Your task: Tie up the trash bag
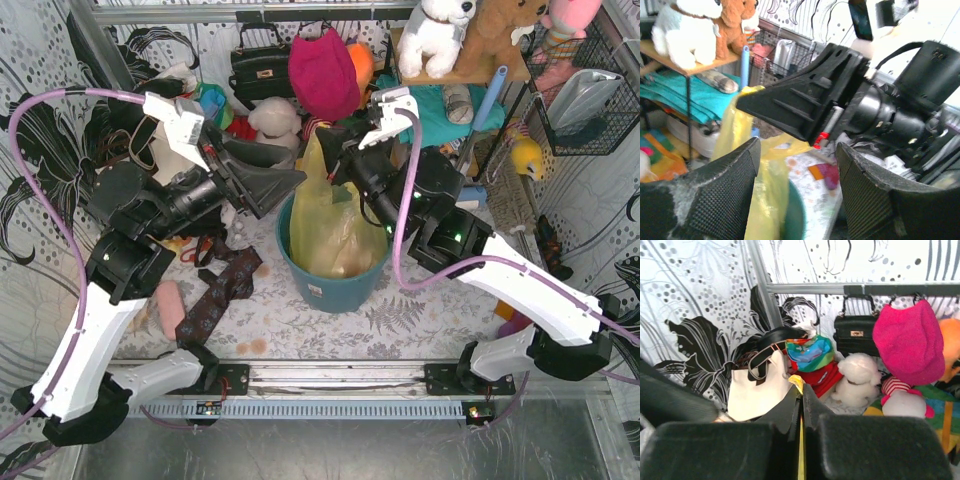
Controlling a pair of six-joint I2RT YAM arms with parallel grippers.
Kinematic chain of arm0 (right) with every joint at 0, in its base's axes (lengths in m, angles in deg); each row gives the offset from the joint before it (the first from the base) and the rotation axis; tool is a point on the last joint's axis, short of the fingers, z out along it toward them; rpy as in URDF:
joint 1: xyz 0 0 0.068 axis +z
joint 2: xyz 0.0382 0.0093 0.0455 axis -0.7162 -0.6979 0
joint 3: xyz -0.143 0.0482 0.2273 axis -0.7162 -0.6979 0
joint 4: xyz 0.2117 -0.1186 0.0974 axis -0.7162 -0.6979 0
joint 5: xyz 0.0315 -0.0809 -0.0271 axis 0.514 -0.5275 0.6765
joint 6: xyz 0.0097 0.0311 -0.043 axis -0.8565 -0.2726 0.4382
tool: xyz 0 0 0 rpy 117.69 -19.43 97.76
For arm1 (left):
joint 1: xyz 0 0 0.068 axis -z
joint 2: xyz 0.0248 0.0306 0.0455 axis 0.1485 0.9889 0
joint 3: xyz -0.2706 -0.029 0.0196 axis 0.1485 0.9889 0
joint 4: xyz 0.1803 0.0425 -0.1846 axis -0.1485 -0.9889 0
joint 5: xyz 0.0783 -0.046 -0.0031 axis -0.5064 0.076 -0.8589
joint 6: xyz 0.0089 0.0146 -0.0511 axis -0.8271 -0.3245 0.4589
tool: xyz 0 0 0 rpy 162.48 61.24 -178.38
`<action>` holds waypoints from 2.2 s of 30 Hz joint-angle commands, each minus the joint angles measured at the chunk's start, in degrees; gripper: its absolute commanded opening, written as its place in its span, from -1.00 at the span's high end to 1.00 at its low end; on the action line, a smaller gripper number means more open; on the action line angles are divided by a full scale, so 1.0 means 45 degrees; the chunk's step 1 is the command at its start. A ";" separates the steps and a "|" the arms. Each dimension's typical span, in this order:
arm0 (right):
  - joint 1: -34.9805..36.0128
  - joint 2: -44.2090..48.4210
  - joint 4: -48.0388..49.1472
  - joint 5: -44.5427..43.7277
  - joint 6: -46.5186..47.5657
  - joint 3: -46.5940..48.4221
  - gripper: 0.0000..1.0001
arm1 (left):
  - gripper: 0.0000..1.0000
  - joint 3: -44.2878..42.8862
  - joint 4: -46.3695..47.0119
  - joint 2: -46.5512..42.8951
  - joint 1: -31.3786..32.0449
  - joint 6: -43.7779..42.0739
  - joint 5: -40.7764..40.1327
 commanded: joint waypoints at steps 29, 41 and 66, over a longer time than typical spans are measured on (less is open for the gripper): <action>-0.3086 0.0087 -0.0950 0.2142 -0.6261 -0.0863 1.00 | -0.34 0.3813 0.3862 -0.0742 0.2436 0.7443 -0.6637; -0.3261 0.0408 -0.0663 0.1995 -0.6352 -0.1598 1.00 | -0.35 0.3104 0.2916 -0.0050 0.3019 0.7889 -0.7781; -0.3361 0.0413 -0.0336 0.2028 -0.6382 -0.1953 1.00 | -0.40 0.2516 0.2096 0.0670 0.4317 0.7598 -0.7378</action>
